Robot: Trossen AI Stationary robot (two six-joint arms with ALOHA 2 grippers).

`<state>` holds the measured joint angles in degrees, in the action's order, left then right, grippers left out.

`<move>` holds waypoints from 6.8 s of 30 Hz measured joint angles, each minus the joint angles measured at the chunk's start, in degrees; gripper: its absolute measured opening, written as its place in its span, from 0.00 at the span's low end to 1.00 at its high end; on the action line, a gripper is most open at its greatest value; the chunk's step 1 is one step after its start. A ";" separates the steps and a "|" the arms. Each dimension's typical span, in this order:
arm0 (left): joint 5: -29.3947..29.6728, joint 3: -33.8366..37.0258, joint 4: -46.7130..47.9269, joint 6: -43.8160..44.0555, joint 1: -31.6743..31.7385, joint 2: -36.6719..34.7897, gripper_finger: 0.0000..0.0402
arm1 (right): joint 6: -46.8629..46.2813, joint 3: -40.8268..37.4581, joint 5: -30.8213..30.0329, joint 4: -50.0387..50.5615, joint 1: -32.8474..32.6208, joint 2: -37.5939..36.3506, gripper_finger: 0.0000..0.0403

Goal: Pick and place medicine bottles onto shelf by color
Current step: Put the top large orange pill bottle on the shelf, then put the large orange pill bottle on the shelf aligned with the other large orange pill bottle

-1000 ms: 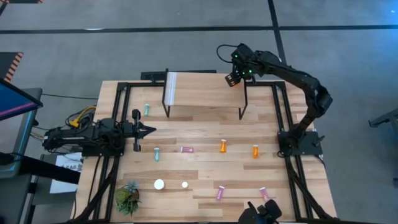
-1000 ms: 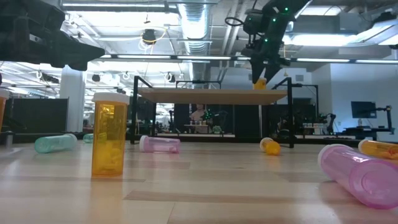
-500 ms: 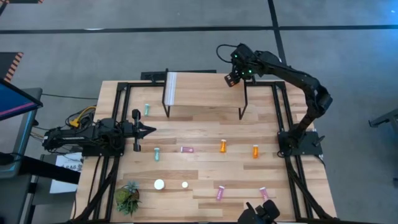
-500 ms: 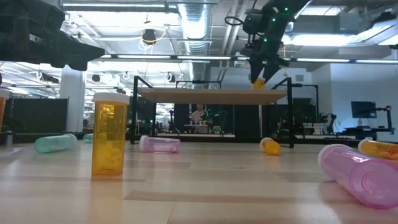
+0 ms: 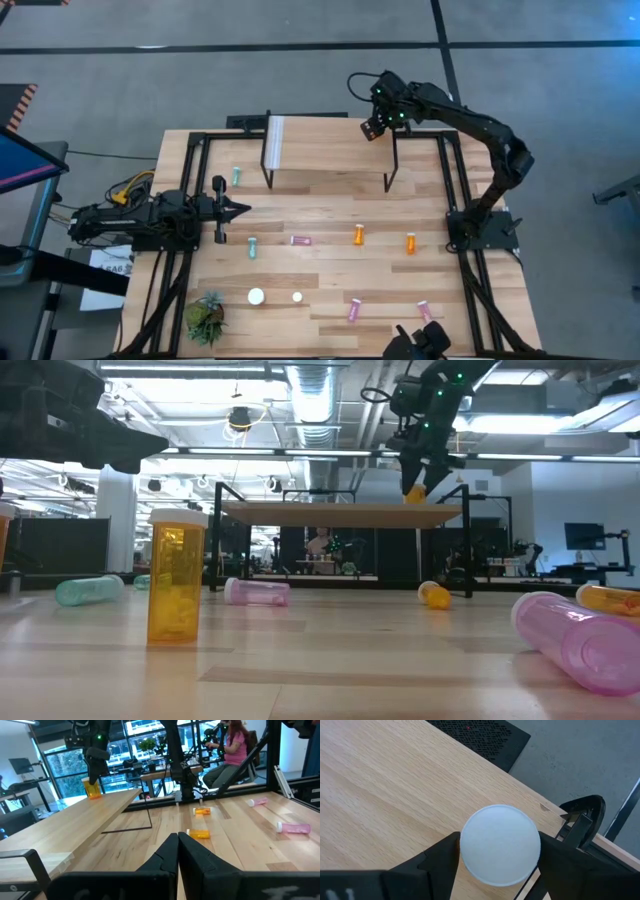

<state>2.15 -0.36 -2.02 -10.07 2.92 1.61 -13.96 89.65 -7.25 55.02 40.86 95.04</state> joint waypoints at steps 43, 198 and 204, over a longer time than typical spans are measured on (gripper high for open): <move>0.00 0.00 0.00 0.00 -0.01 -0.01 0.00 | -2.39 0.16 -4.51 9.87 -14.41 -21.51 0.83; 24.49 -44.84 18.96 52.81 -53.11 80.92 0.60 | 5.39 -34.12 -41.69 -63.88 -80.22 -18.31 0.79; 22.44 -46.85 10.50 44.17 -54.46 83.22 0.60 | 4.76 -34.10 -40.40 -63.97 -78.91 -18.16 0.79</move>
<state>24.59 -47.22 8.48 34.10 -51.54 84.83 -9.19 55.55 -47.64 -8.96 -38.04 76.88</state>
